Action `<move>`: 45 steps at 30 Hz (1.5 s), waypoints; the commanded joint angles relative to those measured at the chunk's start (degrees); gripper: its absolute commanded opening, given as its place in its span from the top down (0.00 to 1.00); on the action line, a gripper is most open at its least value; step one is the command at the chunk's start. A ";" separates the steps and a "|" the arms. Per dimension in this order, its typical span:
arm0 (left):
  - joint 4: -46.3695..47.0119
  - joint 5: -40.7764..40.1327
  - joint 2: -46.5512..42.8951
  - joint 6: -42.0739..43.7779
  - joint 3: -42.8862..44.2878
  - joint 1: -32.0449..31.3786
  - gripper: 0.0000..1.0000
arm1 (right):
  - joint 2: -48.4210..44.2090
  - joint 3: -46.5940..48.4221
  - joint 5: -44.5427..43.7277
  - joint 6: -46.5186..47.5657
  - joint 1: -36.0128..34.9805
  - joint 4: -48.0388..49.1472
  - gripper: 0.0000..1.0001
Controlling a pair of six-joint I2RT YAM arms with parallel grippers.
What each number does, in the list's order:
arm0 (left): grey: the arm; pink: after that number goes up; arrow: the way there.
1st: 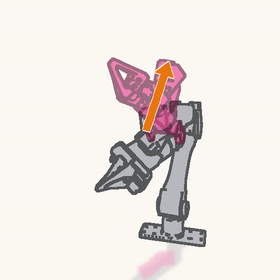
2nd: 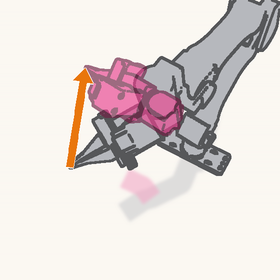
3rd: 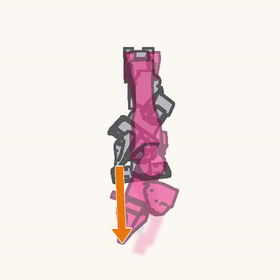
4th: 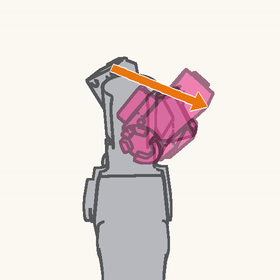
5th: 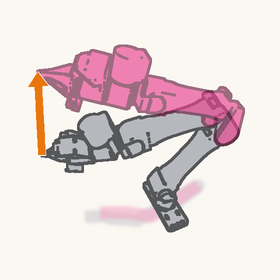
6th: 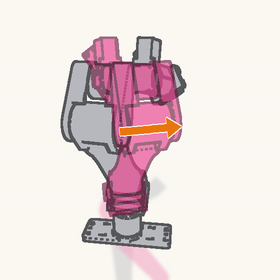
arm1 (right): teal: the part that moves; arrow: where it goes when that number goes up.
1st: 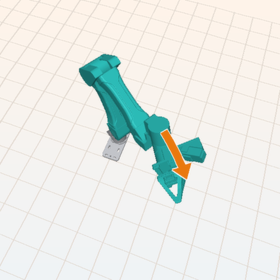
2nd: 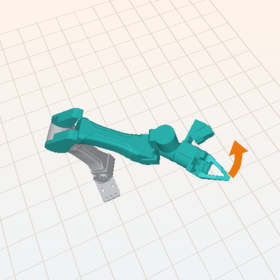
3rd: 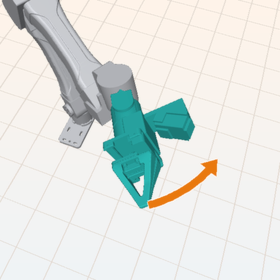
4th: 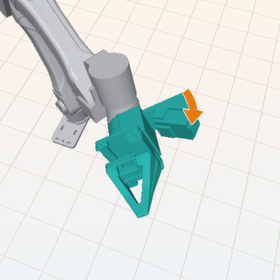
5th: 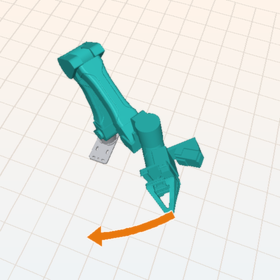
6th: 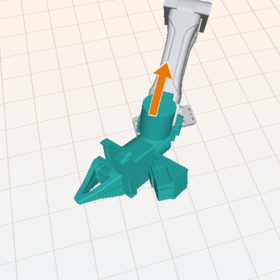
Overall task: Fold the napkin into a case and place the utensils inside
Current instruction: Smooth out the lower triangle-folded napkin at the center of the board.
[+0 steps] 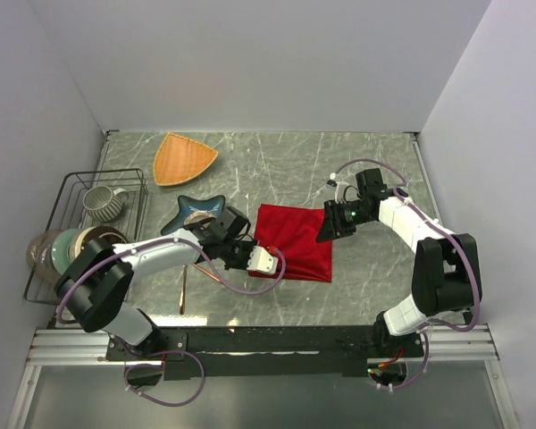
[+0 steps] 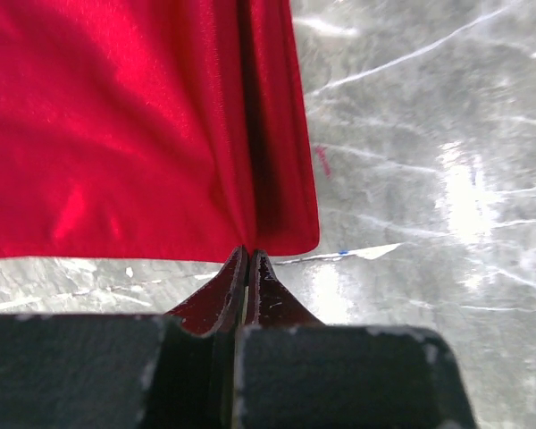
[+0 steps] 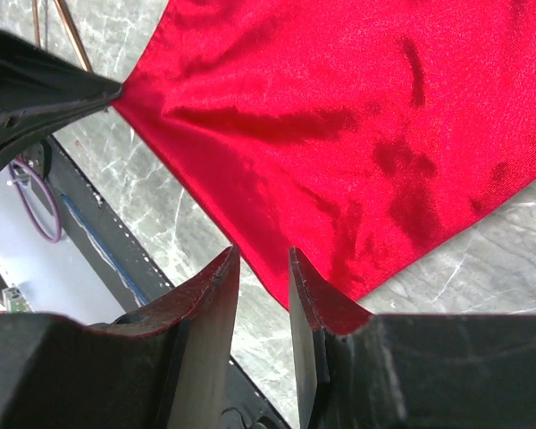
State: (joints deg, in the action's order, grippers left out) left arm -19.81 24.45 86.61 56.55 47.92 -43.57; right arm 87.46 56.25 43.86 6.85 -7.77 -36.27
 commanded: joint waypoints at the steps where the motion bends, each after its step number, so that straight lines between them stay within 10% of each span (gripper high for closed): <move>1: -2.24 3.24 -1.88 2.07 1.21 -1.77 0.99 | 0.87 2.73 1.23 -1.93 0.21 0.32 0.64; 14: -1.98 2.36 1.10 2.77 -0.11 -3.27 0.89 | 4.03 1.06 5.79 -5.09 0.04 0.50 0.63; 22: -4.36 4.38 1.11 3.31 0.15 -3.80 0.51 | 4.74 -1.40 10.19 -12.11 -3.91 5.23 0.64; 45: 12.77 13.24 -23.06 -55.22 -5.38 11.05 0.43 | 16.69 -8.70 10.82 -29.80 -14.64 22.39 0.66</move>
State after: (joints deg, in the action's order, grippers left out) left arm -11.18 32.56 63.61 14.41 44.07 -33.85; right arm 103.63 48.71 55.51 -23.18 -22.39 -13.69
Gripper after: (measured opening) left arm 0.575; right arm 0.346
